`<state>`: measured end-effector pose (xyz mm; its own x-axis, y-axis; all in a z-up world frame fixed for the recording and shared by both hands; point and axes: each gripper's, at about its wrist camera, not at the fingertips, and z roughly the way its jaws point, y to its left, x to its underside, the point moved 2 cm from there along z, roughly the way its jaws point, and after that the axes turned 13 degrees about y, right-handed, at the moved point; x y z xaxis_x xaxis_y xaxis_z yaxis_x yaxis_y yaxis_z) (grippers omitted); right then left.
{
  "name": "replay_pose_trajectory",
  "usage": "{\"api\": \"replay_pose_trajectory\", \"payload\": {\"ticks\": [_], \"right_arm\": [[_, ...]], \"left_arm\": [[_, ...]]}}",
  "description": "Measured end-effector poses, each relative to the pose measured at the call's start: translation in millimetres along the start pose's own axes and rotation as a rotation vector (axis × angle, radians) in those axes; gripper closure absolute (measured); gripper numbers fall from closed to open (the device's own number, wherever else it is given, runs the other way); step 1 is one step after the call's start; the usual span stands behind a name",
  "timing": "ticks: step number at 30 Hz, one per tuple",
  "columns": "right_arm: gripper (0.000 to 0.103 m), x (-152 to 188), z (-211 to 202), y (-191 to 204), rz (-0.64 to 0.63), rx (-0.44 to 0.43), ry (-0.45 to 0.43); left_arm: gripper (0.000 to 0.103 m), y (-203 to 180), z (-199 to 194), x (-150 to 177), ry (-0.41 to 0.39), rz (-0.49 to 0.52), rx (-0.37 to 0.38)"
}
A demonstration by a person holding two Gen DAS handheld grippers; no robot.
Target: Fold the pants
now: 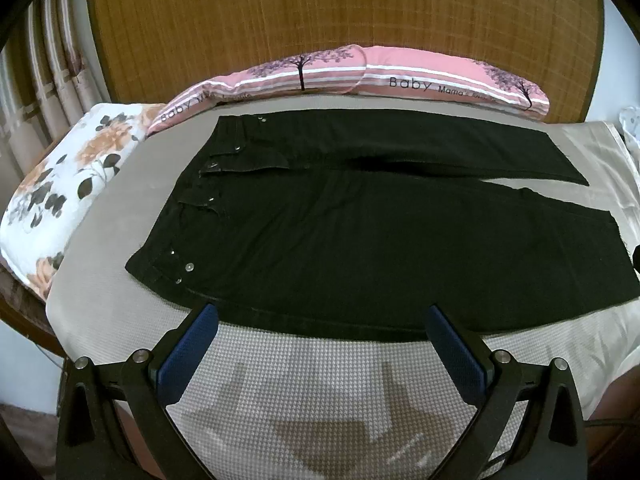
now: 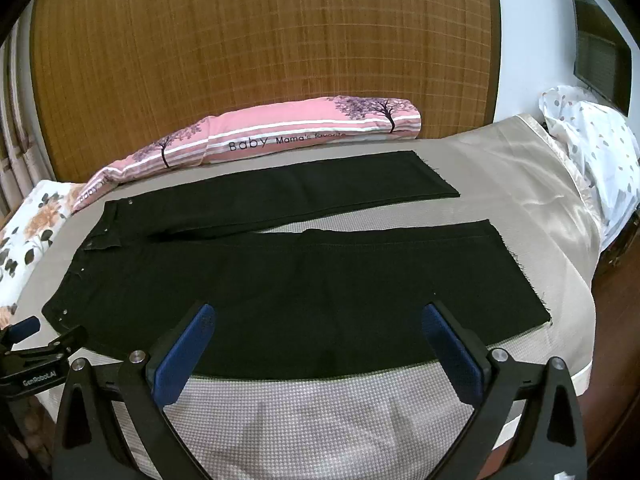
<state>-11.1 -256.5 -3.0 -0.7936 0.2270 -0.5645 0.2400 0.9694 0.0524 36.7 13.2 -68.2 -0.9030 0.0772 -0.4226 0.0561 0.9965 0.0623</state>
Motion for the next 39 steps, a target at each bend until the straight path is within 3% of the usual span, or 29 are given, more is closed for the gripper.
{"api": "replay_pose_trajectory", "payload": {"ticks": [10,18,24,28,34,39], "right_arm": [[0.0,1.6,-0.3,-3.0,0.006,-0.008,0.002],[0.0,-5.4,11.4,-6.1,0.02,-0.027,0.043],[0.0,-23.2,34.9,-0.9,0.014,-0.01,0.096],[0.0,-41.0,54.6,1.9,0.033,0.013,0.128],[0.001,-76.7,80.8,20.3,-0.015,-0.055,0.11],[0.001,-112.7,105.1,34.6,-0.013,-0.131,0.079]], "left_arm": [[0.001,-0.3,-1.1,-1.0,0.0,0.002,0.002],[0.001,20.9,1.8,-25.7,-0.012,-0.019,0.025],[0.001,60.8,13.8,-66.0,-0.035,-0.043,0.001],[0.001,96.5,30.8,-99.0,-0.02,-0.092,0.035],[0.001,144.6,58.5,-156.0,-0.022,-0.129,0.041],[0.003,174.7,85.5,-202.1,-0.017,-0.162,0.131]]}}
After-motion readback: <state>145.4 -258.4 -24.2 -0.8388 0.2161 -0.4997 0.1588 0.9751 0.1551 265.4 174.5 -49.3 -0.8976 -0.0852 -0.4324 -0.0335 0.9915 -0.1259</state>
